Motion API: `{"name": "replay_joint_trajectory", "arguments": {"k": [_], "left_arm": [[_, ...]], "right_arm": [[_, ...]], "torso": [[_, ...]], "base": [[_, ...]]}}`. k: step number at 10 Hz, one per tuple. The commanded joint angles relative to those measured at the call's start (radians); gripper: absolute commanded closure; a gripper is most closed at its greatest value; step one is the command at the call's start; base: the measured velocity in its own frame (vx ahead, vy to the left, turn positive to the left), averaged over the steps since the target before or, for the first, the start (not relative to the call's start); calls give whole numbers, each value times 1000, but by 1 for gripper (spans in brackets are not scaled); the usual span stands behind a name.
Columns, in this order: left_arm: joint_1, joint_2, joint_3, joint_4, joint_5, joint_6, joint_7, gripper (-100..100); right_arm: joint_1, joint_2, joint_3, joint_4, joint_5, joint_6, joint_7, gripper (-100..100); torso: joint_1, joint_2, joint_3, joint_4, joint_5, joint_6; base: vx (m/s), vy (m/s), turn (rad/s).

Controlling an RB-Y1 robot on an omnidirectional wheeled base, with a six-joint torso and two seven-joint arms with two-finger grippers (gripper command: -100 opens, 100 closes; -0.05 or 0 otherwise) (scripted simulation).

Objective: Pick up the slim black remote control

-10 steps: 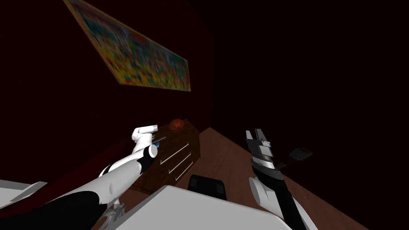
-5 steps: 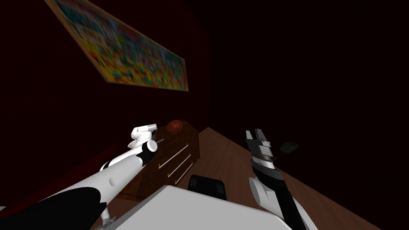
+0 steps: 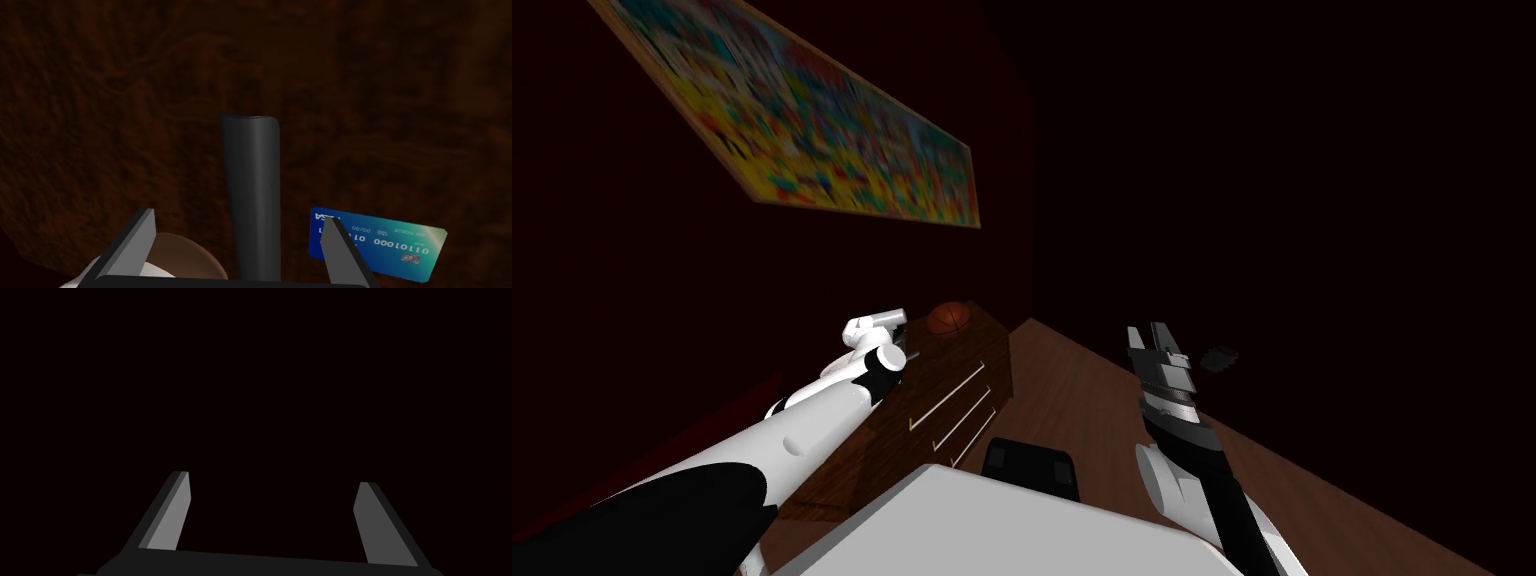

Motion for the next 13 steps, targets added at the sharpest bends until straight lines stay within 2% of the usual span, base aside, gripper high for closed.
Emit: {"name": "replay_joint_trajectory", "arguments": {"k": [1,2,4,5,6,7,13], "left_arm": [[-26,19,23,50,-11,40,-5,-100],[-45,29,41,81,-20,69,-8,-100],[-45,29,41,95,-20,73,-8,-100],[-62,38,56,125,-28,102,-11,-100],[-62,38,56,129,-28,102,-11,-100],[-78,47,68,159,-36,126,-14,-100],[-109,67,93,222,-50,175,-21,-100]], "right_arm": [[0,0,0,0,0,0,0,0],[0,0,0,0,0,0,0,0],[0,0,0,0,0,0,0,0],[0,0,0,0,0,0,0,0],[0,0,0,0,0,0,0,0],[0,0,0,0,0,0,0,0],[0,0,0,0,0,0,0,0]], "torso": [[0,0,0,0,0,0],[1,0,0,0,0,0],[2,-1,0,0,1,0],[-1,-1,0,0,0,0],[-1,-1,-1,0,0,0],[-1,-1,-1,0,0,0],[0,-2,-1,0,0,0]], "base": [[-12,77,-81],[-5,108,-159],[-4,60,-14],[0,34,-59],[0,42,-59],[2,60,-79],[9,53,-39]]}}
